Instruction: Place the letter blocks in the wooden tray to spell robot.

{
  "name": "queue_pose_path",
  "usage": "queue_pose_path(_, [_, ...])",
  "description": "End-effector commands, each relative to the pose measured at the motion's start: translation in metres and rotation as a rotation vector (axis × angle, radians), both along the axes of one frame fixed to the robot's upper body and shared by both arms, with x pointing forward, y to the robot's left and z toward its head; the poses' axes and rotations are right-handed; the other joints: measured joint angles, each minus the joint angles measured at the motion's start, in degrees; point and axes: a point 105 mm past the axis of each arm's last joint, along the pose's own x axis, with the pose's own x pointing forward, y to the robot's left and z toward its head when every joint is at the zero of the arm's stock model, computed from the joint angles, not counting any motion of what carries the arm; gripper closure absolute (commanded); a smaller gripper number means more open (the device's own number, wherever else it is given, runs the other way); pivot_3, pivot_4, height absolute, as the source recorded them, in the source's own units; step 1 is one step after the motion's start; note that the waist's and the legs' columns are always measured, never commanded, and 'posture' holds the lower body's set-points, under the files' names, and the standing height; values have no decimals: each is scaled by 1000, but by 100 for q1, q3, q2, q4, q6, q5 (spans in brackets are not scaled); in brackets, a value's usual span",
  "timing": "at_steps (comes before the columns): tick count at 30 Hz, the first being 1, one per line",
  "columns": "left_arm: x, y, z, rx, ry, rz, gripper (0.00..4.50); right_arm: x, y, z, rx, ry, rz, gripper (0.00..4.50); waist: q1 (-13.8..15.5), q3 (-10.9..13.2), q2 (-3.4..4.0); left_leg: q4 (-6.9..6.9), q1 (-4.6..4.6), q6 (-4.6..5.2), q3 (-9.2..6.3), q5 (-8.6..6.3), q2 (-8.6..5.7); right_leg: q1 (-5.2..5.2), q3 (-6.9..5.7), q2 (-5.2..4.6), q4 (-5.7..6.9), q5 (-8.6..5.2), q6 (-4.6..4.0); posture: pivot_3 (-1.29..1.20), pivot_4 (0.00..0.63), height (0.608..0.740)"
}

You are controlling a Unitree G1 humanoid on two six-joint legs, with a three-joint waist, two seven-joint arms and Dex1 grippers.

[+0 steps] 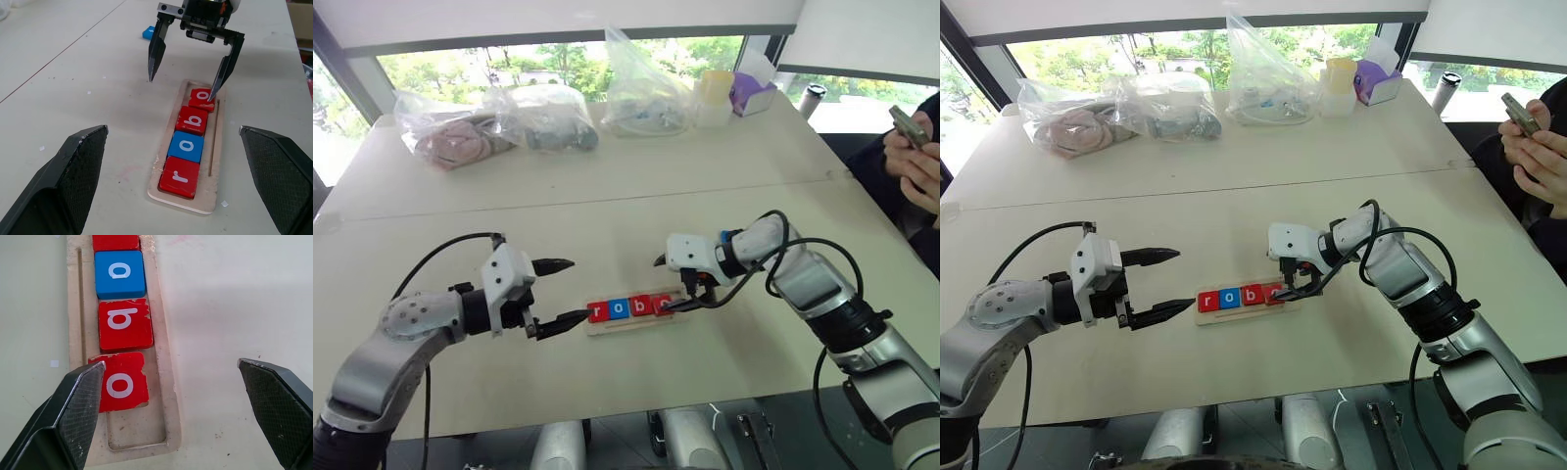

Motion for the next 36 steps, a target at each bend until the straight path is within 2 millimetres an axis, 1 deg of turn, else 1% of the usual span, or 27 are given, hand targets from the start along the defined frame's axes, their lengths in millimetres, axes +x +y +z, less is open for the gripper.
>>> queue_pose_path(1, [-2, -6, 5, -9, -29, -27, 0, -7, 2, 23, 42, -23, 31, 40, 0, 0, 0, 0, 0, 0, 0, 0, 0, -1, 0, 0, 0, 0, 0, 0, 150, 740])
queue_pose_path(5, [-2, -6, 5, -10, -30, -28, 0, -16, 0, 23, 35, -8, 42, 40, 1, 0, 0, 0, 0, 0, 0, 0, 0, -1, 0, 0, 0, 0, 1, 0, 150, 740])
queue_pose_path(8, [-2, -7, 5, -11, -29, -30, 0, -16, -1, 18, 26, -9, 29, 40, -2, 0, 0, 0, 0, 0, 0, 0, 0, -1, 0, 0, -3, -1, 1, 0, 150, 740])
queue_pose_path(14, [-2, -7, 6, -10, -30, -30, 0, -10, -8, 4, -18, -20, 10, 40, -2, 0, 0, -1, -1, 0, 0, 0, 0, -2, 0, 0, -3, -1, 1, 0, 150, 740])
queue_pose_path(18, [-2, -6, 6, -9, -29, -27, 0, 2, -10, 0, -19, -34, -21, 40, -3, 0, 0, 0, -1, 0, 1, 0, 0, -2, 0, 0, -4, -1, 1, 0, 150, 740])
queue_pose_path(24, [-2, -6, 6, -10, -29, -22, 0, 7, -5, 3, -3, -38, -16, 40, -8, 0, 0, -2, -1, 0, 0, 0, 0, -3, 0, 1, -4, 0, 0, 0, 150, 740])
queue_pose_path(28, [-3, -6, 6, -12, -29, -21, 0, 1, -1, 10, 12, -29, 9, 40, -1, 0, 0, -2, -2, 0, 0, 0, 0, -2, 0, 0, -4, 0, 1, 0, 150, 740])
queue_pose_path(32, [-3, -6, 5, -12, -29, -20, 0, -11, -7, 13, 4, -7, 29, 40, 7, 0, 0, -2, -4, 0, 0, 0, 0, -3, 0, 0, -5, 0, 1, 0, 150, 740])
queue_pose_path(34, [-2, -6, 5, -12, -30, -20, 0, -11, -10, 15, 2, -18, 18, 40, 3, 0, 0, -2, -4, 0, 0, 0, 0, -2, 0, -1, -6, -1, 1, 0, 150, 740])
queue_pose_path(36, [-2, -6, 5, -12, -30, -21, 0, -6, -14, 18, 2, -38, -6, 40, -1, 0, 0, -1, -4, 0, 0, 0, 0, -2, 0, -1, -7, -1, 1, 0, 150, 740])
